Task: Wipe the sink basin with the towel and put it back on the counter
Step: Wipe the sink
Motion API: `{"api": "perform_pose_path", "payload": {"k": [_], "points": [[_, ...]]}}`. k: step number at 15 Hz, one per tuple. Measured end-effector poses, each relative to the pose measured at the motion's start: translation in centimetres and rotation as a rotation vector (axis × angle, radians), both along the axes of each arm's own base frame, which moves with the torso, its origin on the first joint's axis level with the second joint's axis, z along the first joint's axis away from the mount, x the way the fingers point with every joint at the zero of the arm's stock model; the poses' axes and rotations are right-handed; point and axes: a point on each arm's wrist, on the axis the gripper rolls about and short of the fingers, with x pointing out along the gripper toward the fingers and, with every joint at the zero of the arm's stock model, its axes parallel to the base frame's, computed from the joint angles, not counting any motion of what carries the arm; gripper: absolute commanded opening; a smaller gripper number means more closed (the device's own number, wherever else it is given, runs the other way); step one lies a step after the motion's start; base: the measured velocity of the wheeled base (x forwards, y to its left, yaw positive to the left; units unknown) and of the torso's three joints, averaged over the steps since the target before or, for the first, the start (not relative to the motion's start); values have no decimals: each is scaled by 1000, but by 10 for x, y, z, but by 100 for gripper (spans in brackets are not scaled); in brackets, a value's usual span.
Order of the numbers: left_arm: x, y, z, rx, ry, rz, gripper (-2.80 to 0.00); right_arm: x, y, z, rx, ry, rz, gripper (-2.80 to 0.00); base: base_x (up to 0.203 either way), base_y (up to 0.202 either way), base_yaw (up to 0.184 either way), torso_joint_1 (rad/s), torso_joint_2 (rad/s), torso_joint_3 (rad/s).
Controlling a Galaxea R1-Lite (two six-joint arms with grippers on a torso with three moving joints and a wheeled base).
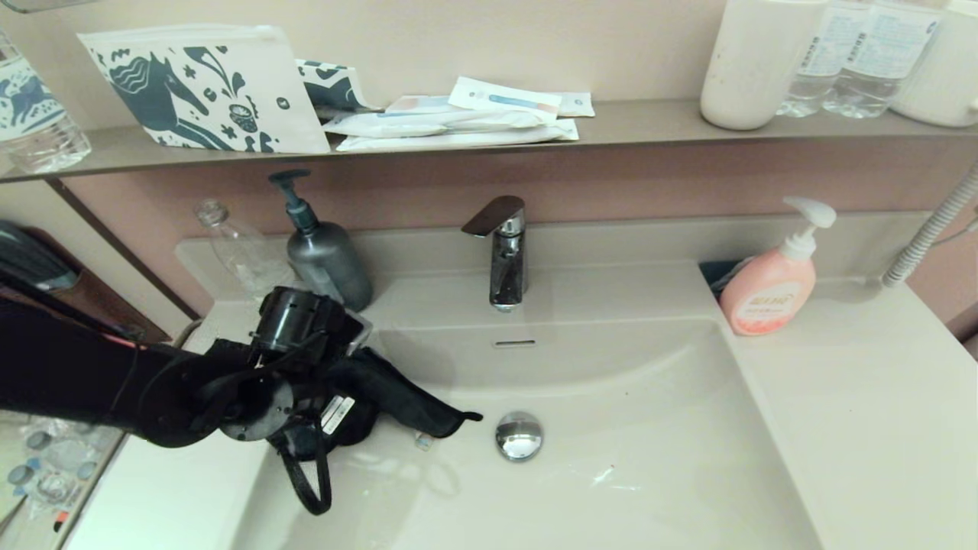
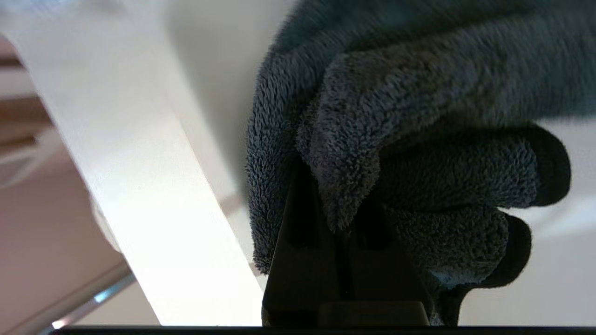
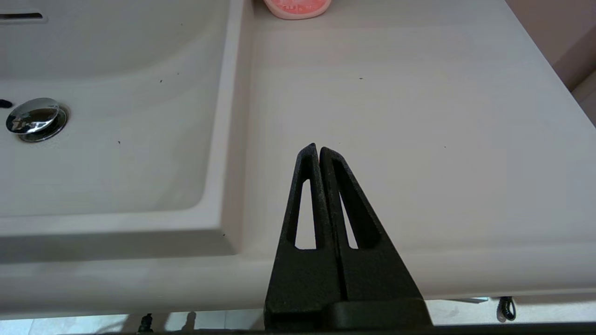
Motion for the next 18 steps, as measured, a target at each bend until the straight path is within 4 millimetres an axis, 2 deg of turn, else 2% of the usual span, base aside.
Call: {"api": "perform_pose_path", "payload": {"k": [3,9,12,15,18], "points": [[-34,9,-14,-10,62,18,-280,0,0,0,0,0,0,-280,0,0,0,0,0,0],[-96,29,-28,-12,135,49,-280,0,0,0,0,0,0,-280,0,0,0,0,0,0],[-118,36,-32,-4,156,57,-280,0,0,0,0,0,0,-280,0,0,0,0,0,0],[-117,37,-19,-1,114,66,-280,0,0,0,0,0,0,-280,0,0,0,0,0,0],[-94,31,11,-80,-32,52,-280,0,0,0,0,-3,-1,-280,0,0,0,0,0,0]]}}
